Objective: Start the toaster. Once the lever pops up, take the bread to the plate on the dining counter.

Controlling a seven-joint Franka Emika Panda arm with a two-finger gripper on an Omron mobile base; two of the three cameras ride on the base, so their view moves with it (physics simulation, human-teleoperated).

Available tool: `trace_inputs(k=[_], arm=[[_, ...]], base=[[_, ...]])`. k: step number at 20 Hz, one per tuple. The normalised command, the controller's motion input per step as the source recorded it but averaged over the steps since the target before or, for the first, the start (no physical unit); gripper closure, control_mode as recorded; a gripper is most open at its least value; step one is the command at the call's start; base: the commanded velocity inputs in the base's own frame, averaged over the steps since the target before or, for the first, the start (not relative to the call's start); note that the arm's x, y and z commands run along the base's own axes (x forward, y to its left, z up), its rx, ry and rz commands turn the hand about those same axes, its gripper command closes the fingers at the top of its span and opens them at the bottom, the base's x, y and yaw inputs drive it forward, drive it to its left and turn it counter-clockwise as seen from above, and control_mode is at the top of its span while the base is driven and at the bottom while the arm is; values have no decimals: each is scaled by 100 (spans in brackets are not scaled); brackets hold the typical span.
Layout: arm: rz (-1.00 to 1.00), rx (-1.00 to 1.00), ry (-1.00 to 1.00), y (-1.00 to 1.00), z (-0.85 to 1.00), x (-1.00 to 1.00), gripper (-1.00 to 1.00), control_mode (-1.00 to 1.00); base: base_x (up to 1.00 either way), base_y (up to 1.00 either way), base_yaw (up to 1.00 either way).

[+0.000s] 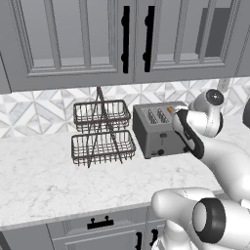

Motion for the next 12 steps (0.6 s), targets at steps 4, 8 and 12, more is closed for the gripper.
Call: trace_inputs(k=[4, 8, 12], arm=[[0, 0, 0, 0, 0, 0, -100, -100], [0, 0, 0, 0, 0, 0, -100, -100], [0, 0, 0, 0, 0, 0, -100, -100]], base=[[0, 0, 0], [0, 0, 0], [0, 0, 0]])
